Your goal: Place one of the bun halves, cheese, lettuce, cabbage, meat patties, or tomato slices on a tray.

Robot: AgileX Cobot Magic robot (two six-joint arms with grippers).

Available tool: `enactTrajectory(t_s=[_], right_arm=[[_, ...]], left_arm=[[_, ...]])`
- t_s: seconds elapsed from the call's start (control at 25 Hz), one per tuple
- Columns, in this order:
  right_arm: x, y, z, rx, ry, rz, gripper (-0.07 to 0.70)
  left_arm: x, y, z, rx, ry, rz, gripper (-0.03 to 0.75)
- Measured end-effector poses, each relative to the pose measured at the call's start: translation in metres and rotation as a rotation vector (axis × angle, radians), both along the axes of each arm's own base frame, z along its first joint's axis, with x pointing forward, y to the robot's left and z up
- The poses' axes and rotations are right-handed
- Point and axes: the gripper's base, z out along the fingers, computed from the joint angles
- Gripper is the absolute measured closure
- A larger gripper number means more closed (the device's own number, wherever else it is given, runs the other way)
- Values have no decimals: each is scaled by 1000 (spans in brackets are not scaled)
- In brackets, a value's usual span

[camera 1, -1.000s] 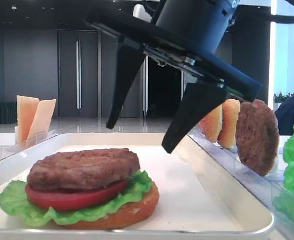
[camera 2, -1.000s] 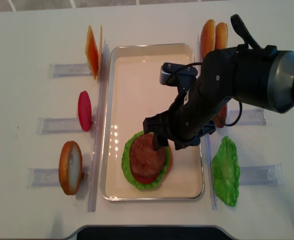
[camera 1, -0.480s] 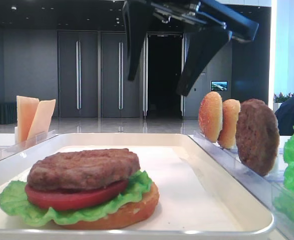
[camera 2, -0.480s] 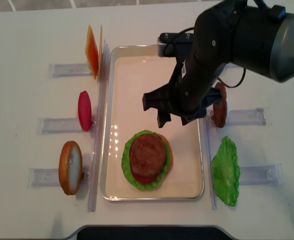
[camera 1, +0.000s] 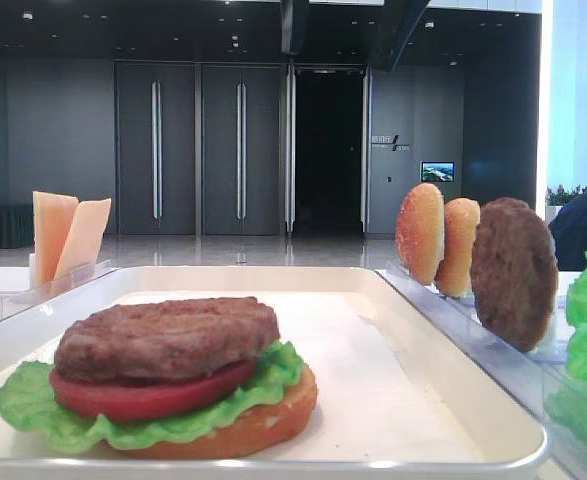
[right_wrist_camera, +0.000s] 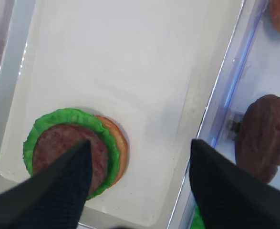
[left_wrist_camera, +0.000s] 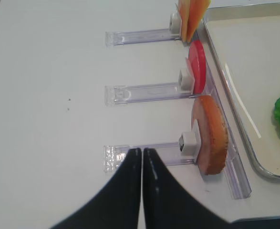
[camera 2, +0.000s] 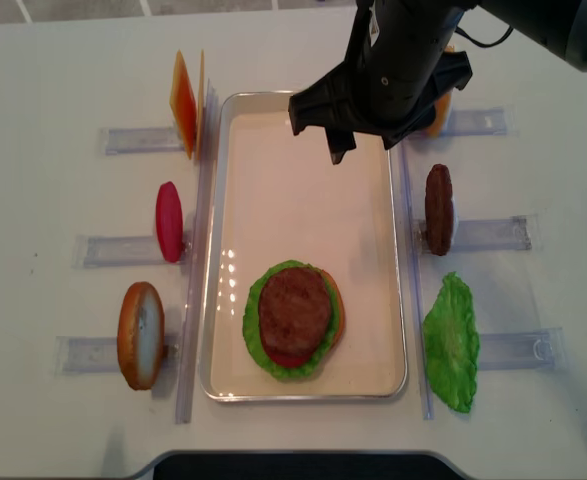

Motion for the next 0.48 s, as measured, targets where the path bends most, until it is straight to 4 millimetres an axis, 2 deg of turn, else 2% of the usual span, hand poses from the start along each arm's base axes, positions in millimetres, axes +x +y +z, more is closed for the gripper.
enactTrajectory(t_s=[0.28, 0.36, 0.48], right_arm=[[1, -1, 1, -3, -3, 8, 178], [5, -6, 1, 1, 0, 5, 178], [19, -23, 1, 23, 16, -27, 178]], left_arm=[[0, 0, 0, 0, 0, 0, 715], [0, 0, 0, 0, 0, 0, 715], [0, 0, 0, 0, 0, 0, 715]])
